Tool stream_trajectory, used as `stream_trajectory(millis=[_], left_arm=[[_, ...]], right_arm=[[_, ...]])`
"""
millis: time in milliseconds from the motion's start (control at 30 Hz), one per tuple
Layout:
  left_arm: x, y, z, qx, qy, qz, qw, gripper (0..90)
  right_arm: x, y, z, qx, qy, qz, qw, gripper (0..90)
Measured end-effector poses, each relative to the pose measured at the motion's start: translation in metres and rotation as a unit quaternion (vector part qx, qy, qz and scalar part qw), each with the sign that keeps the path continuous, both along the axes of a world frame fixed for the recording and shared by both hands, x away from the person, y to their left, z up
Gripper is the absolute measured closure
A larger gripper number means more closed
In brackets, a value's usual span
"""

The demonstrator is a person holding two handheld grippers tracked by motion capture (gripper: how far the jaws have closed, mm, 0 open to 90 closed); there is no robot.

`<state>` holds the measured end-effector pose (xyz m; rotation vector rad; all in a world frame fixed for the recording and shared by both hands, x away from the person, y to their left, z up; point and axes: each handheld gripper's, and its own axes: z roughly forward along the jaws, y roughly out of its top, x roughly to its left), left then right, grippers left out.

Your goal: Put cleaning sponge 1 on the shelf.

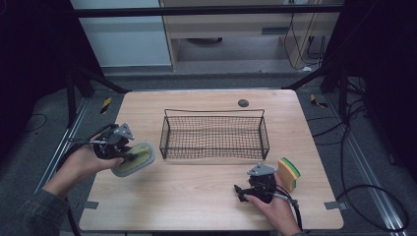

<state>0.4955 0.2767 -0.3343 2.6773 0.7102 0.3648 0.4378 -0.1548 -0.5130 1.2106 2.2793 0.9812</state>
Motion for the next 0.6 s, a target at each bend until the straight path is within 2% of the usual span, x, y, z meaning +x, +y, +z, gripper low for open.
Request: stream_trajectory(millis=[100,133,200,267,333,433,600], left_arm=[[0.004,-0.007,0.007,-0.002,-0.01,-0.02,0.9997,70.3],[0.009,-0.013,0.014,-0.007,-0.022,-0.029,0.9993,70.3],[0.012,-0.017,0.018,-0.008,-0.027,-0.033,0.9991,70.3],[0.02,-0.028,0.024,-0.003,-0.041,-0.047,0.998,70.3],[0.022,-0.033,0.025,0.0,-0.042,-0.05,0.9979,70.3],[0.033,-0.049,0.028,0.012,-0.05,-0.063,0.9967,70.3],[0.043,-0.065,0.03,0.015,-0.059,-0.078,0.9951,70.3]], right_arm=[[0.0,0.0,0.0,-0.001,0.0,0.0,1.0,4.1],[0.0,0.0,0.0,0.0,0.0,0.0,1.0,4.1],[0.0,0.0,0.0,0.0,0.0,0.0,1.0,4.1],[0.0,0.0,0.0,0.0,0.001,0.0,1.0,4.1],[0.0,0.0,0.0,0.0,0.001,-0.001,1.0,4.1],[0.0,0.0,0.0,0.0,0.001,-0.001,1.0,4.1],[0.0,0.0,0.0,0.0,0.001,0.0,1.0,4.1]])
